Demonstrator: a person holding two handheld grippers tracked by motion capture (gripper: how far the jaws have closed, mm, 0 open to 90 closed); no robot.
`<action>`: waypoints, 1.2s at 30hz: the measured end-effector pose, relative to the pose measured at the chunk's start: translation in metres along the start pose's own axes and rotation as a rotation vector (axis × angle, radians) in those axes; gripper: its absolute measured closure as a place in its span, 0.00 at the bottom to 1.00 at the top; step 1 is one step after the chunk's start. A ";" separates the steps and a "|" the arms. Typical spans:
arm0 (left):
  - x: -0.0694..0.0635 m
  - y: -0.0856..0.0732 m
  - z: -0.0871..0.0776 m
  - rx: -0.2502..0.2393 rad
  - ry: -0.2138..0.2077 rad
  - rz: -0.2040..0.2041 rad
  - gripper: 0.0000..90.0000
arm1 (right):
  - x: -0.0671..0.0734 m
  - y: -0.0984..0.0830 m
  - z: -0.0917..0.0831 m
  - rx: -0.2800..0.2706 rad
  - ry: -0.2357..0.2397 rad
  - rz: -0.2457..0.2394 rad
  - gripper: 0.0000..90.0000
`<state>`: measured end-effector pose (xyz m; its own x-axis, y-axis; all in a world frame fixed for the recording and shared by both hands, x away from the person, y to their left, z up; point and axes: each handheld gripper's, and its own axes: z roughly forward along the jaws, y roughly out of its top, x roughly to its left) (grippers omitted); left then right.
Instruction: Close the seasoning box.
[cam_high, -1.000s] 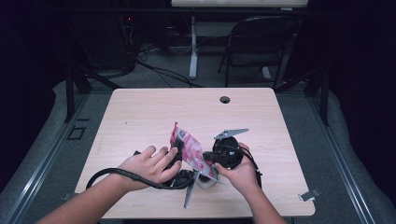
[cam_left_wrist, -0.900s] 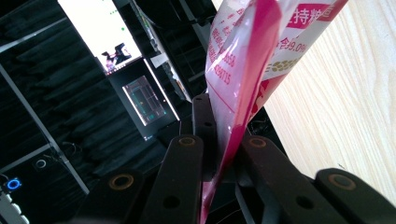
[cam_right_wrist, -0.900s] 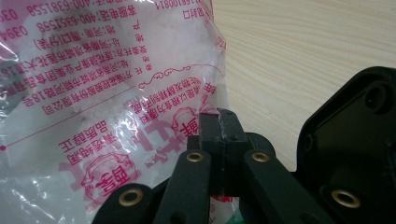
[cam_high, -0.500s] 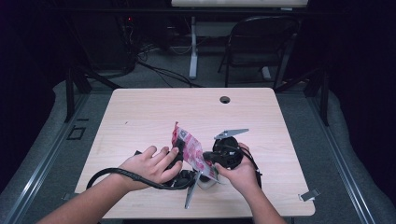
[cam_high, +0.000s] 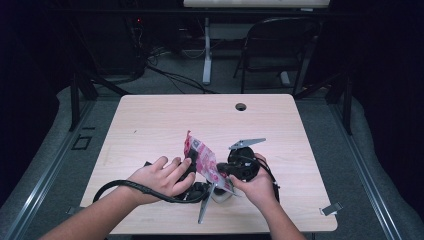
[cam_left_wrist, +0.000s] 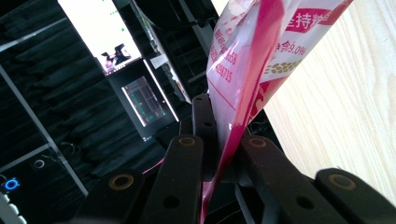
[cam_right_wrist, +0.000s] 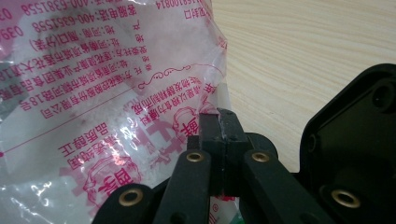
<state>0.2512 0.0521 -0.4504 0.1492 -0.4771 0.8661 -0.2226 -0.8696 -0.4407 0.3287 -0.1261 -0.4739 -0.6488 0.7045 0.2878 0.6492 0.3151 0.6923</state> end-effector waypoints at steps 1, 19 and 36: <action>0.000 0.000 0.000 0.000 0.000 0.003 0.99 | 0.000 0.000 0.000 -0.001 0.000 0.001 1.00; 0.002 0.002 -0.004 -0.009 0.010 0.036 0.99 | 0.001 -0.001 -0.001 -0.025 -0.022 0.002 1.00; 0.004 0.001 -0.005 -0.021 0.019 0.058 0.99 | 0.002 0.000 -0.003 -0.031 -0.026 0.002 1.00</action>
<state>0.2464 0.0501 -0.4461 0.1173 -0.5237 0.8438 -0.2501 -0.8378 -0.4853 0.3260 -0.1265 -0.4718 -0.6372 0.7211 0.2721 0.6374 0.2946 0.7120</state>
